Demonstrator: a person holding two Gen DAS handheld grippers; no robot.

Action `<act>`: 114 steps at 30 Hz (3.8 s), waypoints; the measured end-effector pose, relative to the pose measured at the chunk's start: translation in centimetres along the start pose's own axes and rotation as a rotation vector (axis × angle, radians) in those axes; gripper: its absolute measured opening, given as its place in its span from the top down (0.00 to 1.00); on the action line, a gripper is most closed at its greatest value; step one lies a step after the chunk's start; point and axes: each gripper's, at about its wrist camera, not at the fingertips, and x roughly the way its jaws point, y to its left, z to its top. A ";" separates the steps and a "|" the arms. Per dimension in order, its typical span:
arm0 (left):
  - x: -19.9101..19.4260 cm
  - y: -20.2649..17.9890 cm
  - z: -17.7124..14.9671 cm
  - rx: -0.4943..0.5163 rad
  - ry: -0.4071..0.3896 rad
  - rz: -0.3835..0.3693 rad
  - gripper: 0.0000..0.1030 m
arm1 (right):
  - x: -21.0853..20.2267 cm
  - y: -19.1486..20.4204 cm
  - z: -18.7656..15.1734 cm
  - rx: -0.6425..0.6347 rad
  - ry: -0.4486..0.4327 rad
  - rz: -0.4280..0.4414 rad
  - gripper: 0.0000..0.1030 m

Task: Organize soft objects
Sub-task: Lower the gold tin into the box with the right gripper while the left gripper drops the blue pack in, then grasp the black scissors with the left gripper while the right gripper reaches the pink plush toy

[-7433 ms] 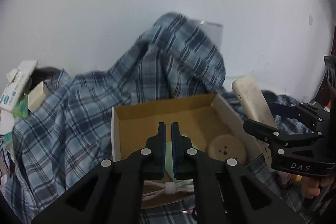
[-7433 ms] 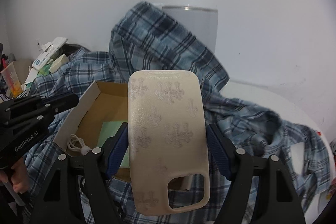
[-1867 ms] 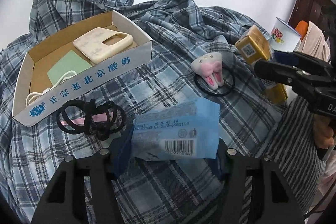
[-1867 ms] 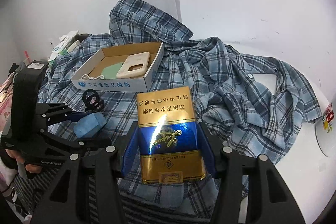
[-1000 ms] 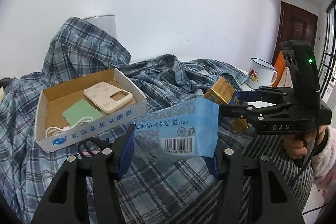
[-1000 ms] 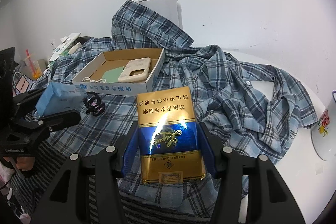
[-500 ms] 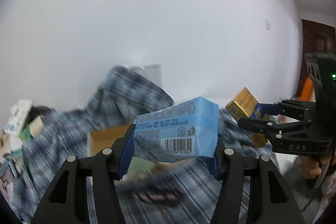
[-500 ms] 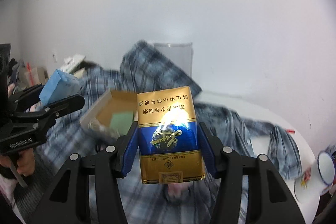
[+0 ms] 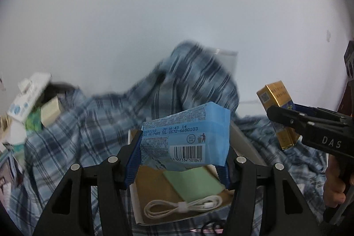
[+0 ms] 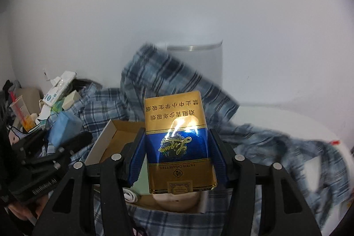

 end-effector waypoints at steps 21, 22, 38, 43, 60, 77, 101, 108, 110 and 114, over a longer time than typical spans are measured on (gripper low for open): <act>3.3 1.2 -2.6 -0.005 0.090 0.018 0.20 | 6.7 0.6 -4.9 -0.036 0.159 0.034 0.32; 3.2 1.2 -2.6 -0.005 0.078 0.026 0.15 | 6.8 0.7 -4.9 -0.039 0.157 0.030 0.29; 2.1 1.2 -2.2 -0.018 0.038 0.027 0.15 | 6.3 0.0 -4.6 -0.029 0.141 0.013 0.28; 1.1 0.8 -1.7 -0.023 0.011 0.022 0.15 | 5.4 -0.2 -4.1 -0.025 0.126 0.015 0.28; -9.7 -3.8 0.8 0.044 -0.124 -0.056 0.15 | -7.6 0.0 -2.5 -0.110 -0.052 0.025 0.28; -12.7 -6.2 -5.0 0.052 -0.053 -0.120 0.15 | -12.3 -4.5 -8.2 -0.066 -0.038 -0.026 0.28; -7.2 -6.0 -8.8 0.064 0.076 -0.119 0.15 | -7.9 -7.4 -12.2 0.012 0.080 -0.031 0.28; -6.1 -6.1 -8.6 0.082 0.156 -0.121 0.15 | -7.8 -7.5 -12.2 0.011 0.086 -0.027 0.28; -5.2 -5.6 -8.4 0.078 0.195 -0.129 0.15 | -7.8 -7.5 -12.3 0.008 0.084 -0.023 0.28; -3.4 -4.8 -8.2 0.074 0.263 -0.135 0.15 | -7.7 -7.5 -12.4 0.006 0.086 -0.017 0.28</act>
